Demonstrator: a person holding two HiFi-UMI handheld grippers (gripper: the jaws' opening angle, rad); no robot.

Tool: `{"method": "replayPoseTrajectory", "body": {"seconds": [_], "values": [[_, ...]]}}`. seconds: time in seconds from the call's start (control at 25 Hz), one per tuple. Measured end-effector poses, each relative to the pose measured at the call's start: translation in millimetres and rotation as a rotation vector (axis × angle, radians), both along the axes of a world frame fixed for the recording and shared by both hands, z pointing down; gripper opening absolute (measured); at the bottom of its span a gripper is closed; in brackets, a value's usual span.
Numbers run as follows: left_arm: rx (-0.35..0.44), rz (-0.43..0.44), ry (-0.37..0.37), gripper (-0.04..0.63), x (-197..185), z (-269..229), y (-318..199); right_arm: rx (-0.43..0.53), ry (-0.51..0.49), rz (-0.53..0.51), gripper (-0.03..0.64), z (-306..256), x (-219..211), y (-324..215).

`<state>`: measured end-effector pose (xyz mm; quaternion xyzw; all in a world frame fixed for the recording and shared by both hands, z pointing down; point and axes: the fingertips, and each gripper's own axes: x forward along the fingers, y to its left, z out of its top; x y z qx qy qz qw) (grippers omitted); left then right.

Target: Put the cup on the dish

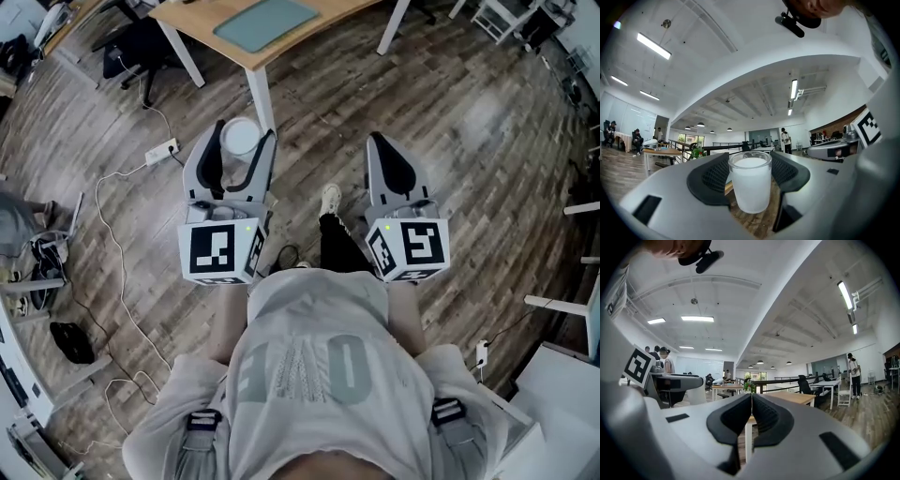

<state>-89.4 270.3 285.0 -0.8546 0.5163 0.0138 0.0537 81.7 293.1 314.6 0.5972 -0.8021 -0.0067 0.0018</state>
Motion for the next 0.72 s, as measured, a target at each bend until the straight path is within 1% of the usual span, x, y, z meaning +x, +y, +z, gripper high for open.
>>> {"method": "replayPoseTrajectory", "body": {"seconds": [0.12,0.32,0.44,0.56,0.72], "values": [[0.002,-0.008,-0.008,0.276,8.2,6.8,-24.7,0.013,0.002,-0.019,0.018,3.4,2.8,-28.4],[0.009,-0.052,-0.008,0.276,20.5,9.4,-86.9,0.037,0.01,-0.067,0.018,-2.0,14.6,-100.2],[0.005,-0.094,-0.004,0.276,28.3,7.5,-140.6,0.049,0.042,-0.108,0.018,-10.3,26.6,-155.2],[-0.004,-0.144,-0.012,0.276,34.1,6.1,-194.0,0.024,0.076,-0.155,0.018,-10.4,37.4,-212.1],[0.015,-0.207,-0.02,0.276,37.9,-1.9,-257.3,0.018,0.076,-0.206,0.018,-12.2,50.4,-281.6]]}}
